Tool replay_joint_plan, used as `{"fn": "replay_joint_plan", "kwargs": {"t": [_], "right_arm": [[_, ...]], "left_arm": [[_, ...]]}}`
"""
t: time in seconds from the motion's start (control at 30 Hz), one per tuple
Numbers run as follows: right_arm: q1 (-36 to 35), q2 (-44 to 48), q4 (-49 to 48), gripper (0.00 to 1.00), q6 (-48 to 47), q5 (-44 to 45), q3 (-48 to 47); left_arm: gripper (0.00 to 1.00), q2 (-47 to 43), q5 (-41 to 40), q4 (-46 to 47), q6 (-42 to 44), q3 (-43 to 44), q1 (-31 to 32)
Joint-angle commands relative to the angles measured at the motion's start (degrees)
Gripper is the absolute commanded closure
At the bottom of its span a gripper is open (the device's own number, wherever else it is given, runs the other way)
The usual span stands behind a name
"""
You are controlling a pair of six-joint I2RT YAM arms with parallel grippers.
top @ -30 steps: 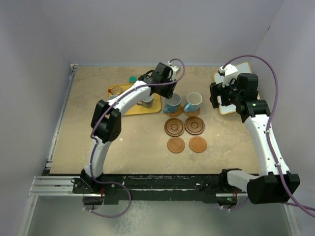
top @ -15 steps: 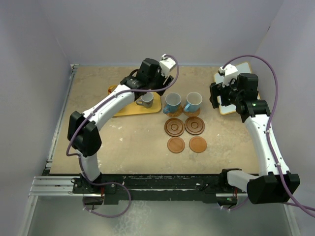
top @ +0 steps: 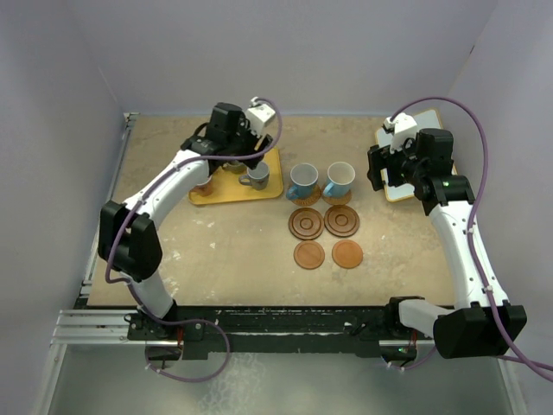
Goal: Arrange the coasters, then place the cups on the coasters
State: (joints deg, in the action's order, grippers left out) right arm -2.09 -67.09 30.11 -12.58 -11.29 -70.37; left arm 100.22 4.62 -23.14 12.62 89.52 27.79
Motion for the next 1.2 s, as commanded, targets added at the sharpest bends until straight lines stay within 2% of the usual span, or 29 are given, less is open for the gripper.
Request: {"fn": "replay_joint_plan", "kwargs": {"t": [0.0, 0.13, 0.4, 0.73, 1.17], "right_arm": [[0.4, 0.2, -1.2, 0.14, 0.1, -0.7, 0.0], [0.4, -0.2, -1.0, 0.14, 0.2, -0.7, -0.1], [0.4, -0.2, -0.9, 0.14, 0.2, -0.8, -0.1], [0.4, -0.2, -0.8, 0.14, 0.1, -0.8, -0.1], [0.4, -0.5, -0.8, 0.14, -0.1, -0.8, 0.0]], "left_arm": [[0.32, -4.6, 9.6, 1.9, 1.0, -2.1, -5.9], [0.32, -4.4, 12.3, 1.1, 1.7, -2.7, -8.3], [0.32, 0.2, 14.1, -0.6, 2.3, -0.2, -9.0], [0.46, 10.1, 14.8, -4.4, 2.9, 7.1, -9.1], [0.55, 20.6, 17.3, -12.8, 6.1, 18.4, -9.0]]}}
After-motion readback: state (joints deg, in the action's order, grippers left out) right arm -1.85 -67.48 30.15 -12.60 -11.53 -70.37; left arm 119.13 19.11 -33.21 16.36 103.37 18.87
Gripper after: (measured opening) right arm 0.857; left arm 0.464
